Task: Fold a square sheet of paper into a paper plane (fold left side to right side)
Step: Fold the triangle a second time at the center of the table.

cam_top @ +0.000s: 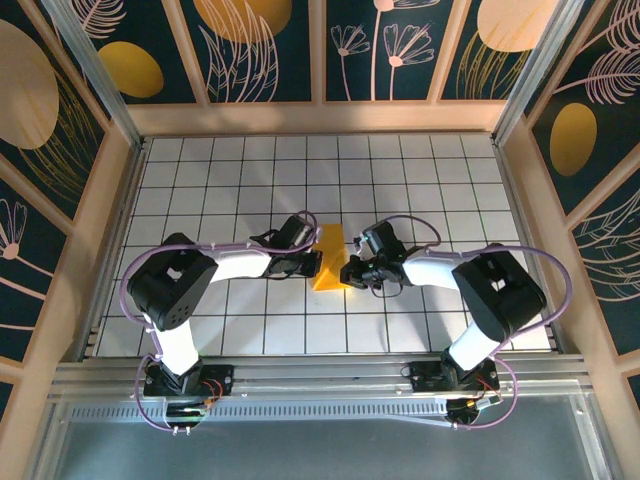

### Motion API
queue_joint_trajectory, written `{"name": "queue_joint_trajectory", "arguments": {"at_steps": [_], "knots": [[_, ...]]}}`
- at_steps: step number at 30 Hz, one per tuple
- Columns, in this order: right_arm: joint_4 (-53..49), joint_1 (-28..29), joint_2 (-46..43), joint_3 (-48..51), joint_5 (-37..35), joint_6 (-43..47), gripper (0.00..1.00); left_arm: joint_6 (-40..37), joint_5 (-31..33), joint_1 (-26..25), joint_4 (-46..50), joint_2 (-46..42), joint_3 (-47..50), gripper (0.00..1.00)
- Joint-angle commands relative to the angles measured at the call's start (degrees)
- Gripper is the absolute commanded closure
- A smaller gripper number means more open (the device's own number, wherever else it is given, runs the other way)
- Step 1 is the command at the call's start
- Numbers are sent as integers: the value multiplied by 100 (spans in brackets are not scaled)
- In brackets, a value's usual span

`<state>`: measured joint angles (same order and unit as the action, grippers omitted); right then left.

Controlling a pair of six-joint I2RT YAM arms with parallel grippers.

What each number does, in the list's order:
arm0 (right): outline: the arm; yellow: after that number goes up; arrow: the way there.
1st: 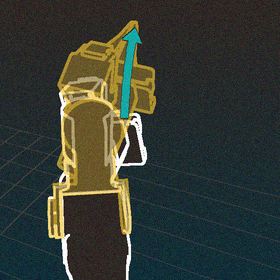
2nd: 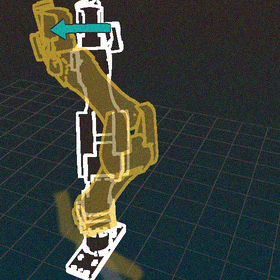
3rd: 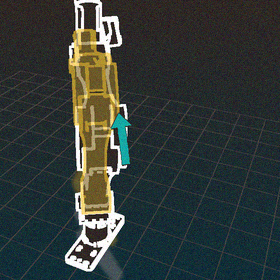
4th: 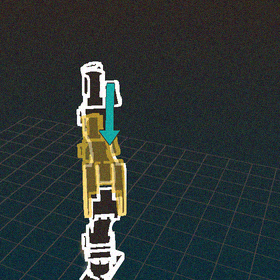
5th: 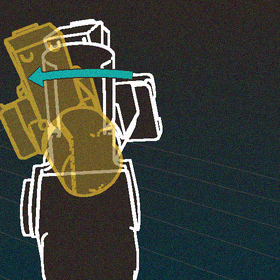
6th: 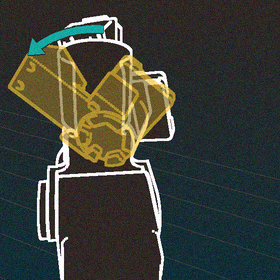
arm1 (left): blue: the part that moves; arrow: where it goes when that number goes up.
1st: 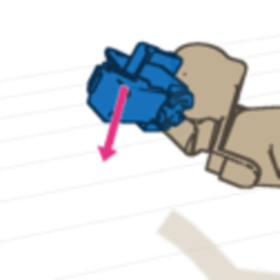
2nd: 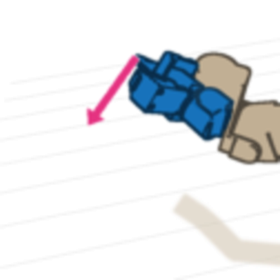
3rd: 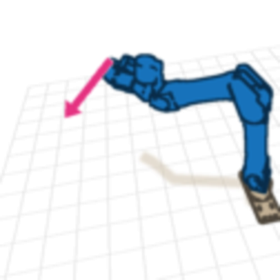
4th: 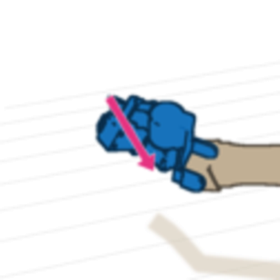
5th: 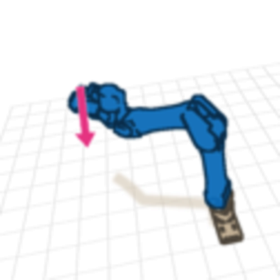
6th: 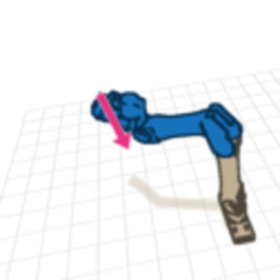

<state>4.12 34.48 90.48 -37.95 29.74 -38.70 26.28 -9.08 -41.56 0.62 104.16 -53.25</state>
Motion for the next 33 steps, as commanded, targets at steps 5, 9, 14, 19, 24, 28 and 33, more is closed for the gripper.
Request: {"name": "queue_joint_trajectory", "arguments": {"at_steps": [5, 9, 14, 19, 24, 28, 33], "knots": [[1301, -110, 88, -37, 384, -659, 100, -150, -65, 47, 235, 245, -52, 100], [1466, -99, 447, -234, 279, -718, 100, -159, -69, 43, 245, 253, -60, 100], [1439, -31, 827, -506, 269, -675, 100, -166, -85, 43, 254, 254, -71, 100], [1427, 4, 1063, -555, 261, -650, 100, -176, -94, 47, 254, 271, -80, 100], [1240, 8, 1156, -572, 150, -561, 100, -185, -111, 43, 267, 296, -108, 100], [994, 23, 1193, -597, 0, -426, 100, -185, -103, 43, 272, 305, -118, 100], [751, 18, 1209, -617, -168, -313, 100, -185, -103, 44, 280, 313, -123, 99]]}}
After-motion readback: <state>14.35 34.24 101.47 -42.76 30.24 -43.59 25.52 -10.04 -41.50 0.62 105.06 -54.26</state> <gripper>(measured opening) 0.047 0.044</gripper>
